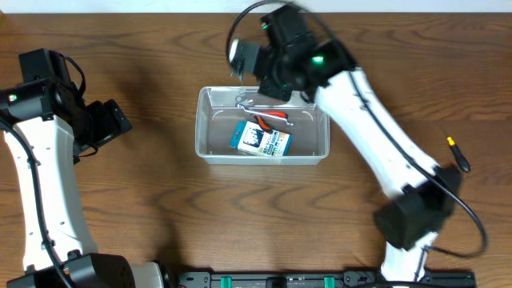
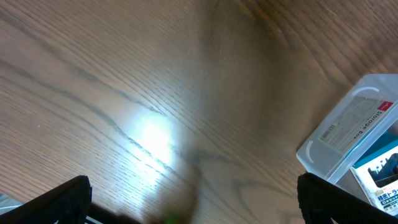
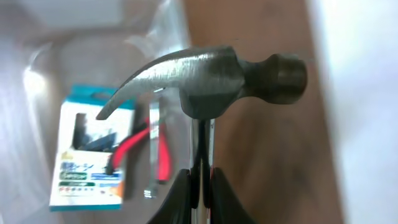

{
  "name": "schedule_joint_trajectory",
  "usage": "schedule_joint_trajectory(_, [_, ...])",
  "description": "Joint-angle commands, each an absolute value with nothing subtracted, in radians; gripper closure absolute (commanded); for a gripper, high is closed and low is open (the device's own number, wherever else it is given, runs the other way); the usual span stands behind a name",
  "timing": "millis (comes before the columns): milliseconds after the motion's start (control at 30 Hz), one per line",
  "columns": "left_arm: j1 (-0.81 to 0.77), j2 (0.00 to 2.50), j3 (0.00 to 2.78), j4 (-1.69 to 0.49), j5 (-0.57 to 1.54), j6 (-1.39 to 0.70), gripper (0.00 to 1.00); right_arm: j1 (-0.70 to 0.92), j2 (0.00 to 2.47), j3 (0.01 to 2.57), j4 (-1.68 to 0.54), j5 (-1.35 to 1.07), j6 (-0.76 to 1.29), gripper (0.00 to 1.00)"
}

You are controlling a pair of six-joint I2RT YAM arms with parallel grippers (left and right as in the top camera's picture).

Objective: Pack container
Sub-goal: 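Carry the hammer into the container and release it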

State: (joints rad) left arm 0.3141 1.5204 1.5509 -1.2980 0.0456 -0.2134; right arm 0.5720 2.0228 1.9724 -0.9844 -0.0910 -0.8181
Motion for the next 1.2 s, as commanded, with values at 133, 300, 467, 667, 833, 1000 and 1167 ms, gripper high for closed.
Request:
schedule_joint_trajectory(133, [0.318,1.522,1.562,-1.302,0.044,-0.223,0.02,0.598,2.212,1.981,-1.066,-0.196,-0.906,0.99])
schedule_joint_trajectory(300, [0.318,1.522,1.562,-1.302,0.044,-0.223,0.02,0.598,2.253,1.981,-1.066,-0.196,-0.906,0.97])
schedule_joint_trajectory(467, [0.318,1.522,1.562,-1.302,0.044,-0.223,0.02,0.596,2.254,1.982,-1.068,-0.195,-0.903,0.34])
schedule_joint_trajectory(667, [0.318,1.522,1.562,-1.302,0.044,-0.223,0.02,0.594,2.214,1.987,-1.086,-0.173,-0.860,0.28])
schedule_joint_trajectory(833, [0.318,1.522,1.562,-1.301,0.044,-0.223,0.02,0.553,2.064,2.015,-1.085,-0.030,-0.779,0.27])
schedule_joint_trajectory(1000, [0.318,1.522,1.562,-1.302,0.044,-0.223,0.02,0.387,1.855,2.019,-1.095,0.162,-0.653,0.20])
schedule_joint_trajectory(1167, [0.318,1.522,1.562,-1.301,0.044,-0.223,0.02,0.056,1.731,2.019,-1.165,0.102,-0.553,0.08])
